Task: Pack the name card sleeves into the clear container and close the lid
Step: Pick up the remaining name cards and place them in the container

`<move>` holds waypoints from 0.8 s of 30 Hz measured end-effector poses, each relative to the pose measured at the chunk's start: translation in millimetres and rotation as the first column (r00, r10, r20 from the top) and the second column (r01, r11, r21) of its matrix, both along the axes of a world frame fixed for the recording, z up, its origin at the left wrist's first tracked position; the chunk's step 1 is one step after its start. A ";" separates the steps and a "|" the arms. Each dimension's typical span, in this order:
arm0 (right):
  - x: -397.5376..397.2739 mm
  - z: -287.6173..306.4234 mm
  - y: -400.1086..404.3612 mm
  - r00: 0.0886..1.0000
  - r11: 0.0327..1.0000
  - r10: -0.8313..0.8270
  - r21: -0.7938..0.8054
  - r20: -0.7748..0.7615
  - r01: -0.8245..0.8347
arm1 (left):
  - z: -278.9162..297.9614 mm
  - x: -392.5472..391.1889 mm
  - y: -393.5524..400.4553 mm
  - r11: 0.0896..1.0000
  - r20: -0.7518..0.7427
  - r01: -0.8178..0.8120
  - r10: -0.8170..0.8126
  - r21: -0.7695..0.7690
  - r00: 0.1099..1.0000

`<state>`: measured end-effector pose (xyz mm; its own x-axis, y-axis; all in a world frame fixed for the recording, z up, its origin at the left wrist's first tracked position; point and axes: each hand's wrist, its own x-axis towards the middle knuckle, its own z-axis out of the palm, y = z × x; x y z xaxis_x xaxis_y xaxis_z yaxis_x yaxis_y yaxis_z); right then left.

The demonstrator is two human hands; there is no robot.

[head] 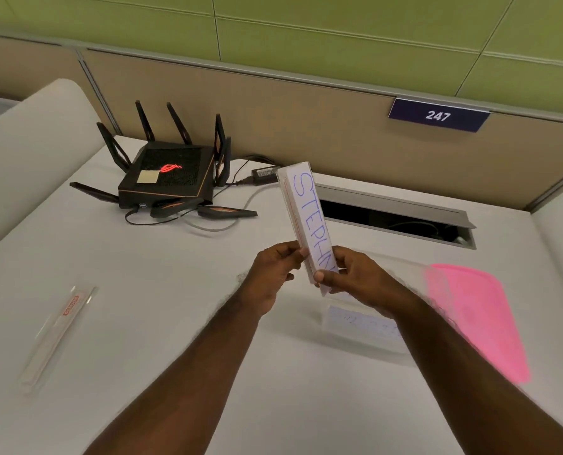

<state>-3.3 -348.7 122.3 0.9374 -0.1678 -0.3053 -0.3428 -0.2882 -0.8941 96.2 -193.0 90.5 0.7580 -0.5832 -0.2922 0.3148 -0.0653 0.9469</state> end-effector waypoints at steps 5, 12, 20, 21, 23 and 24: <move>-34.4 11.3 -31.8 0.997 0.988 -0.071 -0.141 -0.001 0.070 | 11.2 -4.1 -23.6 0.982 -0.033 0.161 -0.164 -0.094 0.986; -80.5 15.6 -92.6 0.988 0.888 -0.111 -0.457 -0.112 0.048 | 31.2 11.7 -51.7 0.945 0.048 0.249 -0.245 -0.210 0.968; -106.2 8.1 -129.3 0.956 0.715 -0.191 -0.699 -0.223 -0.020 | 18.0 7.5 -68.4 0.841 0.361 0.413 -0.528 0.349 0.769; -108.1 4.7 -129.2 0.955 0.716 -0.201 -0.699 -0.217 -0.008 | 13.5 6.1 -69.5 0.812 0.407 0.391 -0.563 0.433 0.719; -111.7 -3.6 -126.8 0.958 0.730 -0.203 -0.683 -0.201 0.012 | 4.4 1.0 -71.0 0.752 0.473 0.339 -0.632 0.565 0.614; -113.6 -8.7 -125.1 0.961 0.726 -0.196 -0.688 -0.195 0.008 | 0.7 -2.6 -71.5 0.713 0.502 0.298 -0.674 0.634 0.542</move>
<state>-116.9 -473.8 113.6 0.8152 -0.5064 -0.2809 -0.5787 -0.7317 -0.3603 93.7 -264.5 91.2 0.4664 -0.8698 -0.1610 -0.5926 -0.4423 0.6732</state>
